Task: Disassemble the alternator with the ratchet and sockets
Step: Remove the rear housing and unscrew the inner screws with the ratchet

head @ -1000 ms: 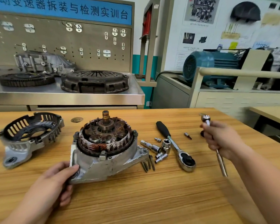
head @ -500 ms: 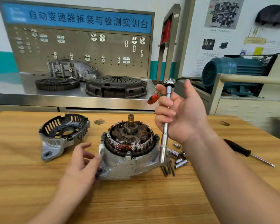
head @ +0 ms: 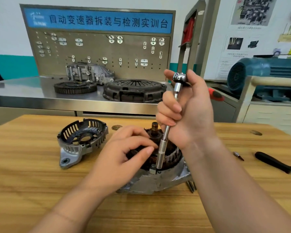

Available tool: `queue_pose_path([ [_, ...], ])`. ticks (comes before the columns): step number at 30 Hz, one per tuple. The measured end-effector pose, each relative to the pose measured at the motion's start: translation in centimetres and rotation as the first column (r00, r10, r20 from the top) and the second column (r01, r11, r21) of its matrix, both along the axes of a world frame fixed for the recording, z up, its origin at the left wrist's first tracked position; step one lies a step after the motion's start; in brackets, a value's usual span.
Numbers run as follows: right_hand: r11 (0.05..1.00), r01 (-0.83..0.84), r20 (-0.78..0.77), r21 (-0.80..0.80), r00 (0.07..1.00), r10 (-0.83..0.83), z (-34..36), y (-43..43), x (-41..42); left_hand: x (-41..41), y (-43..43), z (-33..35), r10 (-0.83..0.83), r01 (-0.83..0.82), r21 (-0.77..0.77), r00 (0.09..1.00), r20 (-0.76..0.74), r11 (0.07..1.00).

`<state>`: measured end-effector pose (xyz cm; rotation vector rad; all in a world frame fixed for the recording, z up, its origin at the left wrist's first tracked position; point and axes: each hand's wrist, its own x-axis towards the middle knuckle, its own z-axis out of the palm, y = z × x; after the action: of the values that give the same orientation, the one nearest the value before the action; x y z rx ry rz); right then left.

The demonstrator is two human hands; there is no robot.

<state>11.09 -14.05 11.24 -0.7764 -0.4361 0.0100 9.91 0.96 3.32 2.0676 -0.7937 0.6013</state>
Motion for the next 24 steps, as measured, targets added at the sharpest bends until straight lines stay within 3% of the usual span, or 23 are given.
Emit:
queue_pose_path([
  [5, 0.997, 0.077, 0.076, -0.03, 0.994, -0.074, -0.9, 0.5, 0.3, 0.5, 1.1, -2.0, 0.028, -0.027, 0.015, 0.998, -0.058, 1.0],
  [9, 0.997, 0.061, 0.11, -0.043, 0.992, -0.056, -1.2, 0.9, 0.3, 0.9, 1.8, -2.3, -0.061, 0.056, -0.037, 0.985, -0.161, 0.998],
  [12, 0.999, 0.022, 0.123, -0.047, 0.992, -0.016, -1.3, 1.1, 0.5, 1.1, 1.7, -2.7, -0.082, 0.089, 0.028, 0.978, -0.19, 0.996],
  [19, 0.991, -0.075, 0.109, -0.114, 0.99, 0.087, -1.1, 1.4, 0.8, 1.1, 1.0, -3.8, -0.046, 0.053, 0.055, 0.992, -0.12, 0.997],
  [24, 0.98, -0.021, 0.241, -0.196, 0.968, 0.069, -0.8, 1.3, 0.6, 0.4, -0.3, -4.2, 0.083, -0.081, 0.039, 0.995, -0.061, 0.996],
])
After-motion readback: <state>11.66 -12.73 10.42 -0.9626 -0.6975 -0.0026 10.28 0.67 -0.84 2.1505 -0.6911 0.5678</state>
